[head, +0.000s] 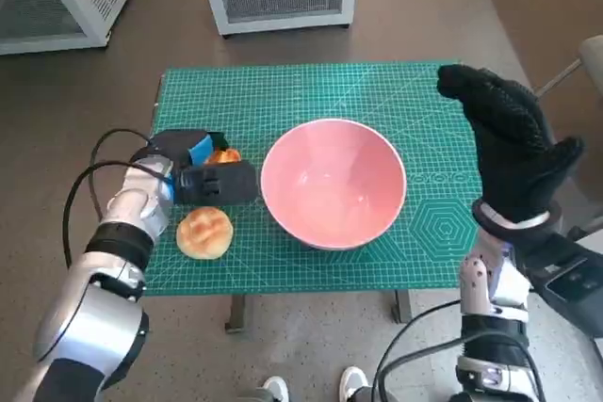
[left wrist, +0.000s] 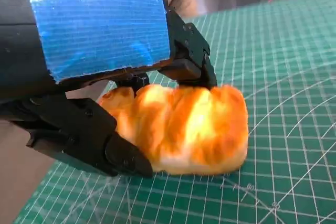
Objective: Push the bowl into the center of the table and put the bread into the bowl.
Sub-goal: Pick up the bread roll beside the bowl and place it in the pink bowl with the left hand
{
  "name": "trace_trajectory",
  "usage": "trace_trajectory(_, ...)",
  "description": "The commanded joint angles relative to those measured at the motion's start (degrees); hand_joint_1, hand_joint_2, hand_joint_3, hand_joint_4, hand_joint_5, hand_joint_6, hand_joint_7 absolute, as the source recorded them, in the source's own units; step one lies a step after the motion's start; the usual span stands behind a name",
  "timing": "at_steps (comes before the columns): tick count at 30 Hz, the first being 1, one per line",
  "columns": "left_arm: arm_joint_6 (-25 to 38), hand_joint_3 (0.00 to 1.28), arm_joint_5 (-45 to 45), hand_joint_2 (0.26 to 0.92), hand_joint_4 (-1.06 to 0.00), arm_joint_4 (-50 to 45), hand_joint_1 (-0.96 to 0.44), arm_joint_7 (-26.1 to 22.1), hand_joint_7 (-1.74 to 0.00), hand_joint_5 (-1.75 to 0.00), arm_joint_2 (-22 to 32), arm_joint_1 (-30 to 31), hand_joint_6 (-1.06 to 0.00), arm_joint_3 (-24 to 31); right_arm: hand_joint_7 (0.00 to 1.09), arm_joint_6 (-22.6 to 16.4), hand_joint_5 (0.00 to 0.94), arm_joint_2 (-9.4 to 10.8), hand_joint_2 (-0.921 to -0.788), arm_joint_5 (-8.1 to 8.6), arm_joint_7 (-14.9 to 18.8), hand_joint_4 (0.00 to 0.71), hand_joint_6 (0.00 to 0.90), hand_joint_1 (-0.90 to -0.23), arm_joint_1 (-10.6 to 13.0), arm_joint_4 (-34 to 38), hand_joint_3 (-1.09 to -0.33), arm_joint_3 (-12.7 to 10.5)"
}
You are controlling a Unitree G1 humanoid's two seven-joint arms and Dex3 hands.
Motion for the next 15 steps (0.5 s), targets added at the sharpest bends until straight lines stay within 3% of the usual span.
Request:
trace_trajectory(1,-0.4,0.15,-0.3,0.918,-0.52,-0.5,0.00,0.4,-1.22,-1.31,2.0,-0.4,-0.61,0.8,0.60,0.6,0.000,-0.2,-0.921,-0.32,-0.4,0.424,0.131,-0.376,1.2,-0.2,-0.489,0.4)
trace_trajectory(5,-0.5,0.16,-1.7,0.920,-0.53,-2.7,0.00,0.1,-1.31,-1.22,3.0,-1.5,-0.59,2.6,0.60,0.7,0.000,-0.1,-0.921,0.03,-0.2,0.423,0.130,-0.378,1.3,-0.2,-0.489,0.4)
trace_trajectory(9,-1.3,0.16,-3.0,0.921,-0.54,-7.8,0.00,0.5,-1.29,-1.24,4.9,-1.6,-0.58,4.9,0.60,0.9,0.001,0.0,-0.921,0.29,-0.1,0.425,0.130,-0.379,1.4,-0.3,-0.487,0.6)
trace_trajectory(13,-1.7,0.16,-4.4,0.921,-0.56,-16.6,0.00,0.3,-1.27,-1.28,7.1,0.5,-0.54,7.6,0.60,0.7,0.002,0.2,-0.921,0.53,0.1,0.427,0.130,-0.380,1.4,0.1,-0.486,0.6)
trace_trajectory(15,-1.9,0.15,-5.7,0.921,-0.60,-26.2,0.00,0.4,-1.25,-1.27,8.5,3.5,-0.55,10.4,0.60,0.5,0.003,0.3,-0.921,0.54,0.2,0.430,0.130,-0.380,1.3,0.5,-0.486,0.6)
